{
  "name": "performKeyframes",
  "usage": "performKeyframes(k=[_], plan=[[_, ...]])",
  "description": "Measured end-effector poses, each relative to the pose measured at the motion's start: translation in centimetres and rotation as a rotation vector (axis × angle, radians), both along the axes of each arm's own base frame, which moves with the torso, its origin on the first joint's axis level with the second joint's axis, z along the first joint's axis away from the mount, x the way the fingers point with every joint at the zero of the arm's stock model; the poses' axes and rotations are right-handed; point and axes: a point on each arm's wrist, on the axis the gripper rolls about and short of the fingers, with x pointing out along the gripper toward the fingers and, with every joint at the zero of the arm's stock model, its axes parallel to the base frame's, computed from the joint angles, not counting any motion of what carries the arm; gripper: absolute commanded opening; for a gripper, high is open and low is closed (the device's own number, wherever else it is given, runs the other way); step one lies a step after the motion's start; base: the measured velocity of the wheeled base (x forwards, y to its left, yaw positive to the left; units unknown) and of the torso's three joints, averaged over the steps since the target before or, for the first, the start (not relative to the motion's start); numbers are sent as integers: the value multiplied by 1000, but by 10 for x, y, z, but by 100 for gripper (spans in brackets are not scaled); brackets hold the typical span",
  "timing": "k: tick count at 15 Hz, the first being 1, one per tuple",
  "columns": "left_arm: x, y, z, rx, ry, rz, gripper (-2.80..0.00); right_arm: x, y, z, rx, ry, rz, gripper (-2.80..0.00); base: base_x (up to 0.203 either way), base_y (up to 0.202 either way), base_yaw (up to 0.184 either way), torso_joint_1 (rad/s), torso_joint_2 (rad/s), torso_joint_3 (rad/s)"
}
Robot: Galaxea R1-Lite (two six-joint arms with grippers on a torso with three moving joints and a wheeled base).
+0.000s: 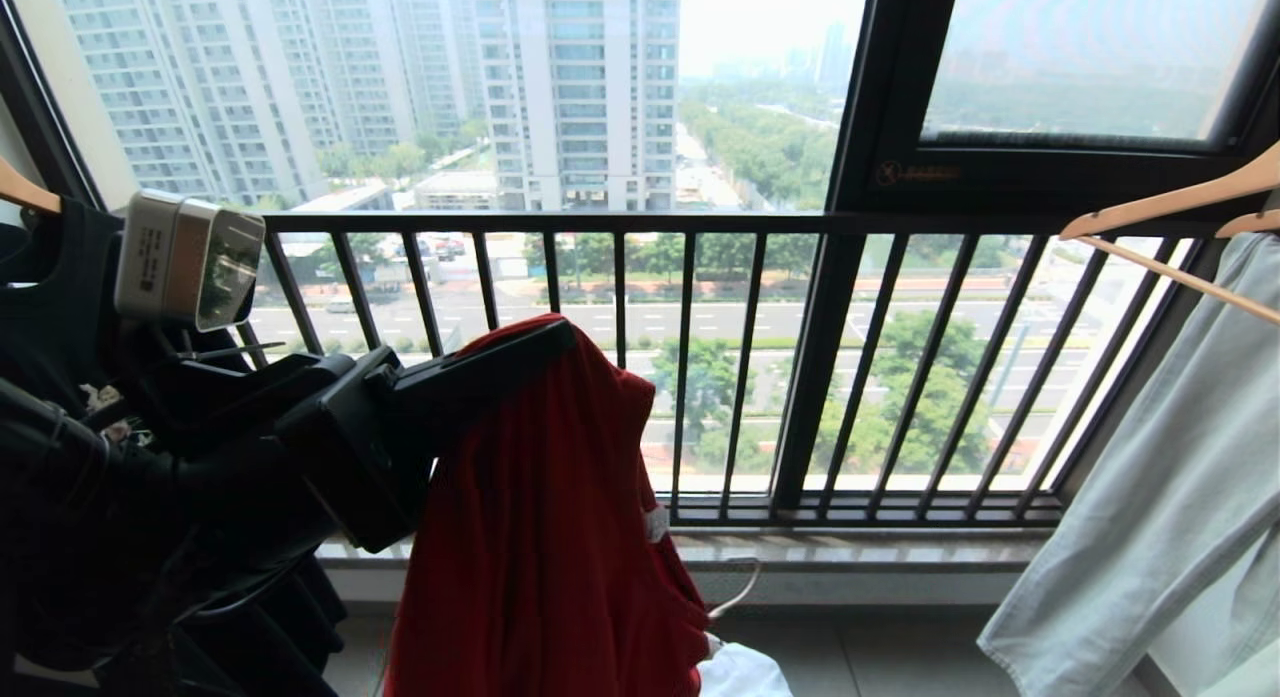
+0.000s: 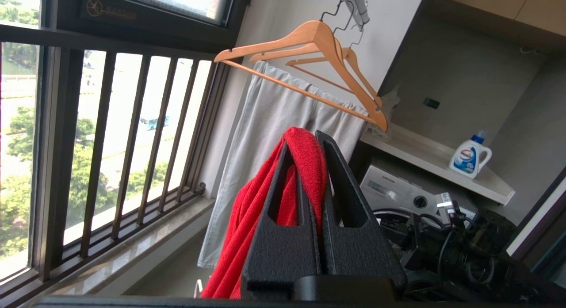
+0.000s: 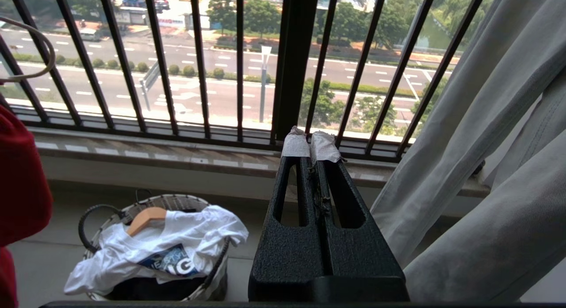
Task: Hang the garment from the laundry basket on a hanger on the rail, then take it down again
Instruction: Hang the clothes on the clothes rack
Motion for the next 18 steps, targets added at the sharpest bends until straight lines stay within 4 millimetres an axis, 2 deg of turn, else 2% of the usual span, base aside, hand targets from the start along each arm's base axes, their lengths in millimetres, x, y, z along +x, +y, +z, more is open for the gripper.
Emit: performKeyframes(k=[3,6,10,13,18], plan=[[8,-5,-3,9,16,3,-280,0,0,0,-4,1,2,-280,0,0,0,0,0,0],[31,-15,-13,66,86,38,-280,0,0,0,-4,3,2,-280,0,0,0,0,0,0],[69,-25,-49,278,209,207,-280,0,0,0,-5,3,3,-280,0,0,0,0,0,0],[88,-34,-68,335,252,243,-280,0,0,0,-4,3,3,-280,0,0,0,0,0,0],[95,-43,-80,360,280,228,-280,0,0,0,-2,2,2,-280,0,0,0,0,0,0]])
